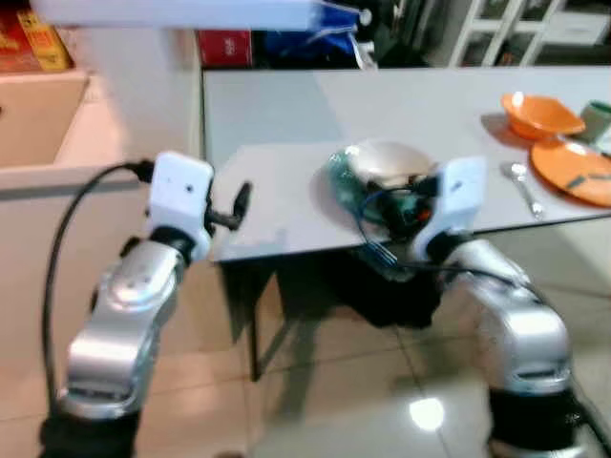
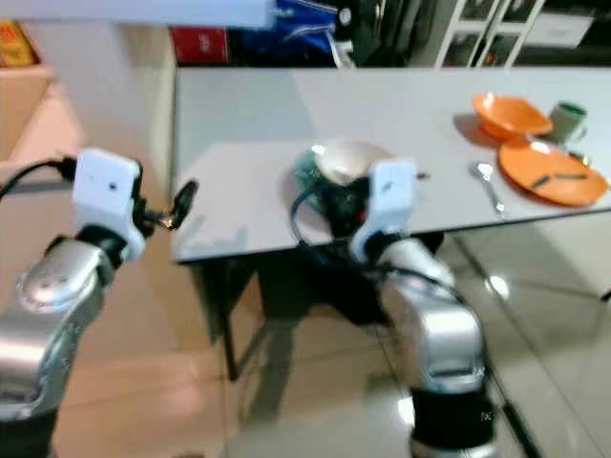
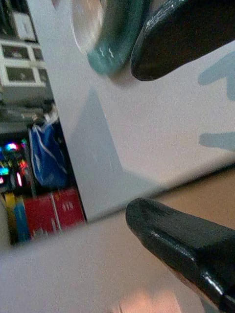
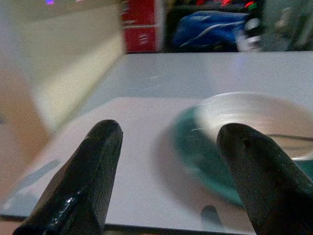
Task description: Setting the table
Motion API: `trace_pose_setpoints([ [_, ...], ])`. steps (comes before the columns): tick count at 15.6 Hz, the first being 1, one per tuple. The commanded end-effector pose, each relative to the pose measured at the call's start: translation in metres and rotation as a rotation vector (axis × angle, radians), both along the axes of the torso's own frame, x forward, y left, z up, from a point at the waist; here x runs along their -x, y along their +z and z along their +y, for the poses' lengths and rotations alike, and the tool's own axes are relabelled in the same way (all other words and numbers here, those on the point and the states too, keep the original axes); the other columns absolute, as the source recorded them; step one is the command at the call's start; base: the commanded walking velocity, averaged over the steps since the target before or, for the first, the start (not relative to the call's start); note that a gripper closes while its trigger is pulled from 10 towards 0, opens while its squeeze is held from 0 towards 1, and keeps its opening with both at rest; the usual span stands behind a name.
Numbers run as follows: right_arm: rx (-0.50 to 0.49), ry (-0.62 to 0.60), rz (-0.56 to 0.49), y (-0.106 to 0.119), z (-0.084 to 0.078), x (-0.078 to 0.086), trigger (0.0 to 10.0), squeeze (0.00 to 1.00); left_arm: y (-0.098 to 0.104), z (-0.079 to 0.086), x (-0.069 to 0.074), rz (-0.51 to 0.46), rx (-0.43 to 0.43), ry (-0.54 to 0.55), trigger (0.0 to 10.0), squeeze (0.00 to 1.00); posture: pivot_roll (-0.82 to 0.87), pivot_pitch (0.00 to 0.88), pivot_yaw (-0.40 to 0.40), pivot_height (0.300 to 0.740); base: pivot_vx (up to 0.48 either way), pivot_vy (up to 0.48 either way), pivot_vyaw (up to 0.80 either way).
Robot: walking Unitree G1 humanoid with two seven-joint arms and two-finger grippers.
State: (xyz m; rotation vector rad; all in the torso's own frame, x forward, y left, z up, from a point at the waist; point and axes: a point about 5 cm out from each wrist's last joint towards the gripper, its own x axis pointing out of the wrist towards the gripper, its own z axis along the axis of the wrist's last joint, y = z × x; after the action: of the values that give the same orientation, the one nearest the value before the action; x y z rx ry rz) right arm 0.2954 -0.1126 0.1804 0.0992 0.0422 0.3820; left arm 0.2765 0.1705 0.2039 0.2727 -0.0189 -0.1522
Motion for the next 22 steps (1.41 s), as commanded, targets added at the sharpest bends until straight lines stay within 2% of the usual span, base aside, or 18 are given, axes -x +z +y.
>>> trace_pose_setpoints([
  [1,0.008,-0.021,-0.024,0.002,-0.004,-0.002,10.0,0.0,0.005,0.0,0.001,-0.032,-0.004,0.008,10.0,0.0,0.09,0.009,-0.039,0.74,0.0,0.48,0.0],
  [3,0.006,-0.014,-0.029,0.0,-0.001,-0.003,10.0,0.0,0.004,0.0,0.003,-0.033,-0.003,0.011,10.0,0.0,0.1,0.0,-0.044,0.74,0.0,0.48,0.0],
  [5,0.062,0.051,-0.054,-0.001,0.005,-0.001,10.0,0.0,0.002,-0.001,0.006,-0.03,-0.011,0.004,10.0,0.0,0.11,0.0,-0.049,0.74,0.0,0.48,0.0],
  [7,0.06,0.02,-0.054,-0.001,0.003,-0.003,10.0,0.0,0.003,-0.001,0.005,-0.037,-0.014,0.006,10.0,0.0,0.11,0.0,-0.048,0.74,0.0,0.48,0.8],
  [8,0.037,-0.033,-0.056,0.0,-0.001,-0.006,10.0,0.0,0.004,-0.001,0.005,-0.039,-0.02,0.003,10.0,0.0,0.11,0.0,-0.045,0.74,0.0,0.48,0.0],
  [9,0.069,-0.044,-0.065,0.001,-0.003,-0.007,10.0,0.0,0.003,-0.001,0.005,-0.036,-0.022,0.001,10.0,0.0,0.11,0.0,-0.043,0.74,0.0,0.48,0.0],
  [10,0.093,-0.028,-0.074,0.001,-0.002,-0.007,10.0,0.0,0.003,-0.002,0.005,-0.034,-0.023,-0.002,10.0,0.0,0.1,0.0,-0.041,0.74,0.0,0.48,0.0],
  [11,0.039,-0.03,-0.058,0.001,-0.001,-0.007,10.0,0.0,0.003,-0.002,0.005,-0.036,-0.023,-0.002,10.0,0.0,0.1,0.0,-0.041,0.74,0.0,0.48,0.0],
  [12,0.029,-0.031,-0.058,0.002,0.0,-0.006,10.0,0.0,0.004,-0.003,0.004,-0.038,-0.023,-0.003,10.0,0.0,0.1,0.0,-0.038,0.74,0.0,0.48,0.0],
  [16,0.04,-0.072,-0.073,0.005,0.001,-0.009,10.0,0.0,0.002,-0.003,0.004,-0.021,-0.02,-0.004,10.0,0.0,0.1,0.001,-0.031,0.74,0.0,0.48,0.0],
  [18,0.043,-0.071,-0.084,0.006,0.002,-0.01,10.0,0.0,0.003,-0.003,0.003,-0.025,0.01,0.002,10.0,0.0,0.1,0.003,-0.03,0.74,0.0,0.48,0.0],
  [19,0.043,-0.073,-0.09,0.007,0.002,-0.01,10.0,0.0,0.007,-0.004,0.003,-0.038,0.04,-0.01,10.0,0.0,0.1,0.004,-0.029,0.74,0.0,0.0,0.0],
  [20,0.044,-0.074,-0.095,0.008,0.001,-0.01,10.0,0.0,0.005,-0.005,0.002,-0.021,-0.003,-0.024,10.0,0.0,0.1,0.004,-0.029,0.74,0.0,0.0,0.0],
  [22,0.049,-0.064,-0.106,0.011,0.001,-0.012,10.0,0.0,0.005,-0.007,0.002,-0.034,-0.01,-0.042,10.0,0.0,0.09,0.007,-0.024,0.74,0.148,0.0,0.0],
])
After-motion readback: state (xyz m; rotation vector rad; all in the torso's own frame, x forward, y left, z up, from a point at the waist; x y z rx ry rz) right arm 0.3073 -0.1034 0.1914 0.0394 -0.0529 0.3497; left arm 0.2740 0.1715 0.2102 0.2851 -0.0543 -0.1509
